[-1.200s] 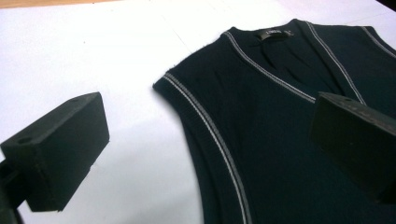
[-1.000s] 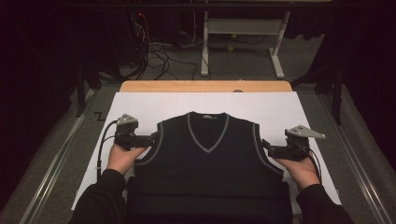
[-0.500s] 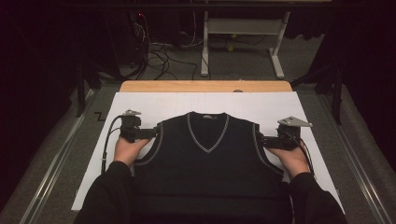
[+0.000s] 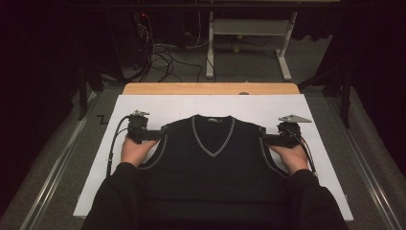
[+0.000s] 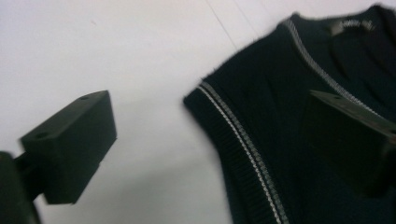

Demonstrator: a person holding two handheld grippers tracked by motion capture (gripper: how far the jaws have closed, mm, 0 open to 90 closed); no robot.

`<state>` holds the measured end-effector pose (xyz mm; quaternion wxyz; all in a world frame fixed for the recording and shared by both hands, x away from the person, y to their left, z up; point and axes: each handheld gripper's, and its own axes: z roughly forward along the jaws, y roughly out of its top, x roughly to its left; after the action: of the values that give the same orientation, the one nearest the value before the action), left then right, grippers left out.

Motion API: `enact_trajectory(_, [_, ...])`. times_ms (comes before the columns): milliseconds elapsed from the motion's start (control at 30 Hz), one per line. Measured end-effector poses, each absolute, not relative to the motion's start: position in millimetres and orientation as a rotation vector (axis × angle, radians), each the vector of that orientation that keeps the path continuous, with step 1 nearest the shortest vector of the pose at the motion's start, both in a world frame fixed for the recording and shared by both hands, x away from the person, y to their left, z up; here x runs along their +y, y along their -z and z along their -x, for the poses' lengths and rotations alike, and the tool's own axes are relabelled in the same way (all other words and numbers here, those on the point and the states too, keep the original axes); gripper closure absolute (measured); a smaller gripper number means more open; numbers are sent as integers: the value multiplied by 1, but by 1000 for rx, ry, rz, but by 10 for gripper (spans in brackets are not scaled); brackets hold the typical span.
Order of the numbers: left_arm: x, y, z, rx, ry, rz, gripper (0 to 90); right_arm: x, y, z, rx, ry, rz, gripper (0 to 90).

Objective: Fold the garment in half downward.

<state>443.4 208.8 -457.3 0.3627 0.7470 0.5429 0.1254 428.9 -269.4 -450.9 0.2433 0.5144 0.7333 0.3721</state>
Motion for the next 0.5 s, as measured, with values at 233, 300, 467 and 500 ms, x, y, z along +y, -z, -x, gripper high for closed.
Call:
enact_trajectory(233, [193, 472, -456, 1455, -274, -1980, 72, -263, 460, -440, 2063, -957, -1426, 156])
enact_trajectory(300, [188, 473, -456, 1480, -311, -1975, 80, -262, 465, -444, 2071, -921, -1450, 170])
enact_trajectory(467, [180, 472, -453, 1480, -365, -2008, 201, -260, 472, -447, 2077, -893, -1467, 237])
enact_trajectory(500, [179, 472, -452, 1471, -371, -2015, 201, -258, 471, -448, 2081, -896, -1463, 255])
